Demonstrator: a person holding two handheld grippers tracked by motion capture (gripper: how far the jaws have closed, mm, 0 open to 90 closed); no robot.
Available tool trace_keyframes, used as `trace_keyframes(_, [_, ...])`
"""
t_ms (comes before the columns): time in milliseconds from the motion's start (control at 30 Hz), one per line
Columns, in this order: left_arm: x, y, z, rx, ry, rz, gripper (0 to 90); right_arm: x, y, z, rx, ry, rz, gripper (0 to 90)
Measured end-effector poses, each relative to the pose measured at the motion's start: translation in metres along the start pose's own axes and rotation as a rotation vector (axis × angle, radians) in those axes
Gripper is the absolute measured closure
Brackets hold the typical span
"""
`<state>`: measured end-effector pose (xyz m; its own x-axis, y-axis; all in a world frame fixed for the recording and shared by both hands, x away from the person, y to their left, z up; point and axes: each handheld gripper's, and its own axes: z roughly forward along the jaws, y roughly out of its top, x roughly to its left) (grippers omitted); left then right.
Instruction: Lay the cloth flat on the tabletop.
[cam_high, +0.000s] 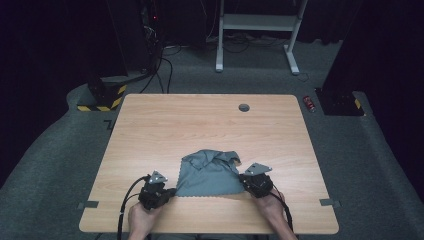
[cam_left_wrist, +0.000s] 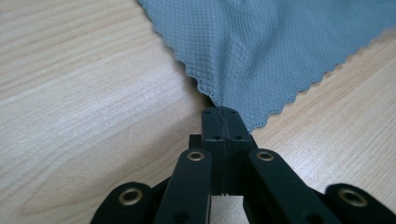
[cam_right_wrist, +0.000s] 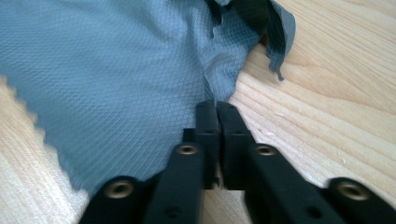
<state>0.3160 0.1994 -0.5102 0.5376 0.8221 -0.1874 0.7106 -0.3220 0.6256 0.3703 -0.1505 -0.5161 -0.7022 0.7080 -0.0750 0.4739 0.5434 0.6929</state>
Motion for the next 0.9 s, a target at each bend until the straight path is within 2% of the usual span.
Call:
trace_keyframes(67, [0.001, 0.000, -0.001, -0.008, -0.014, -0.012, 86.4, -0.001, -0.001, -0.001, -0.005, 0.009, 0.003, 74.4])
trace_keyframes(100, [0.002, 0.002, -0.005, -0.043, -0.026, -0.030, 81.9, -0.002, -0.003, -0.006, -0.017, 0.025, 0.022, 72.7])
trace_keyframes(167, [0.002, 0.004, -0.007, -0.059, -0.012, -0.025, 74.5, -0.003, -0.004, -0.009, -0.023, 0.029, 0.030, 72.4])
trace_keyframes(200, [0.002, 0.006, -0.008, -0.075, -0.003, -0.025, 74.5, -0.004, -0.005, -0.012, -0.028, 0.034, 0.044, 72.1])
trace_keyframes(233, [0.001, 0.011, -0.007, -0.097, 0.005, -0.016, 69.0, -0.005, -0.008, -0.016, -0.033, 0.043, 0.063, 72.1])
trace_keyframes(400, [-0.002, 0.023, 0.006, -0.094, 0.047, 0.017, 56.7, -0.003, -0.012, -0.017, -0.025, 0.048, 0.075, 75.2])
trace_keyframes(433, [-0.002, 0.027, 0.016, -0.082, 0.064, 0.023, 54.9, -0.002, -0.014, -0.016, -0.023, 0.050, 0.068, 81.0])
trace_keyframes(467, [-0.002, 0.027, 0.016, -0.082, 0.064, 0.023, 53.7, -0.002, -0.014, -0.016, -0.023, 0.050, 0.068, 81.0])
trace_keyframes(500, [-0.003, 0.029, 0.024, -0.078, 0.079, 0.028, 53.3, -0.001, -0.014, -0.016, -0.029, 0.041, 0.054, 87.9])
trace_keyframes(600, [-0.003, 0.029, 0.031, -0.075, 0.091, 0.031, 51.5, 0.000, -0.014, -0.015, -0.023, 0.025, 0.039, 89.5])
trace_keyframes(633, [-0.004, 0.028, 0.032, -0.090, 0.101, 0.043, 51.5, 0.000, -0.014, -0.014, 0.001, 0.009, 0.038, 89.6])
trace_keyframes(733, [-0.004, 0.027, 0.032, -0.102, 0.104, 0.044, 50.3, -0.003, -0.015, -0.015, 0.006, 0.005, 0.052, 89.3])
trace_keyframes(800, [-0.004, 0.023, 0.032, -0.125, 0.109, 0.047, 49.9, -0.005, -0.015, -0.016, 0.015, 0.005, 0.064, 87.3])
trace_keyframes(833, [-0.005, 0.018, 0.032, -0.155, 0.115, 0.054, 49.1, -0.007, -0.016, -0.018, 0.016, -0.002, 0.064, 82.9])
trace_keyframes(900, [-0.006, 0.016, 0.033, -0.166, 0.120, 0.063, 48.1, -0.009, -0.014, -0.020, 0.005, 0.004, 0.080, 78.2])
